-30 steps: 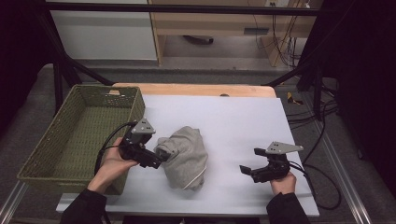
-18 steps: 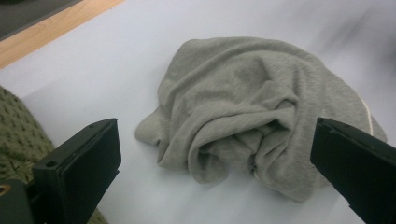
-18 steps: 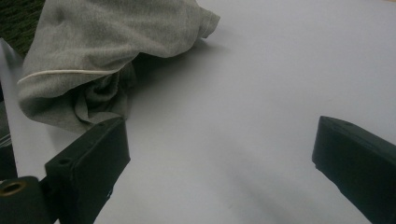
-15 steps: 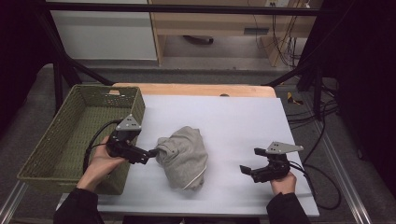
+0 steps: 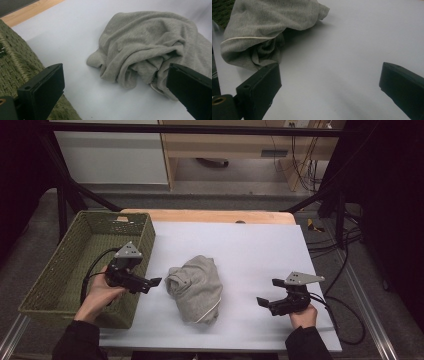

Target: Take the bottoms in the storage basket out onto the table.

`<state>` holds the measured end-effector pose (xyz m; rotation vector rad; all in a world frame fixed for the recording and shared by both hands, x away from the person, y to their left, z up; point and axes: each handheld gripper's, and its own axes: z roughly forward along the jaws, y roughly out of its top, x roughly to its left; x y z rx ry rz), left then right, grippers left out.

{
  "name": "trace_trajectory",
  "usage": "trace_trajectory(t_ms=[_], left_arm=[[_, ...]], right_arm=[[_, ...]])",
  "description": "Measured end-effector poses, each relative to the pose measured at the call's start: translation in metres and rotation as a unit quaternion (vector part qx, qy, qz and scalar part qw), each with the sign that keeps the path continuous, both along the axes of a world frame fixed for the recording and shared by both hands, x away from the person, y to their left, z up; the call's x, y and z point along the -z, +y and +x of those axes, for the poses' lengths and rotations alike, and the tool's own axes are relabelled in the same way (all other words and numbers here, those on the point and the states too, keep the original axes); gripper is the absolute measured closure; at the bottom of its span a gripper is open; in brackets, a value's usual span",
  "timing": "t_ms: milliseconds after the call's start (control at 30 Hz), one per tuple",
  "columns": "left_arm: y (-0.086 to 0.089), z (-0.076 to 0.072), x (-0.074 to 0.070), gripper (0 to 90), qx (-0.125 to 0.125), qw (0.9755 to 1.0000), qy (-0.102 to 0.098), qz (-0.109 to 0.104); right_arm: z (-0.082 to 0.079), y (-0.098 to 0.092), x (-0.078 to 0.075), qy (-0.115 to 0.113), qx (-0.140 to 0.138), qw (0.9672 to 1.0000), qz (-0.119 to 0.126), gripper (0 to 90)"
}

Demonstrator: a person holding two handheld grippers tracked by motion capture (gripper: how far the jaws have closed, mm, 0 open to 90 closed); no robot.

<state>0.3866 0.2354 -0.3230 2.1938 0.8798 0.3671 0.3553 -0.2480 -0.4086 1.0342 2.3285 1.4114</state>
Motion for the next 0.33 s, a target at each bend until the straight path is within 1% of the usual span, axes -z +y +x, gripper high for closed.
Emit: trace_trajectory(t_ms=[167, 333], left_arm=[[0.0049, 0.0023, 0.0022, 1.8, -0.003, 1.0000, 0.006, 0.003], [0.0084, 0.0033, 0.0022, 1.8, -0.007, 0.9999, 0.007, 0.003]], right_arm=[[0.0001, 0.0002, 0.0001, 0.000, 0.000, 1.0000, 0.001, 4.6], [0.0001, 0.0003, 0.0001, 0.000, 0.000, 1.0000, 0.001, 4.6]])
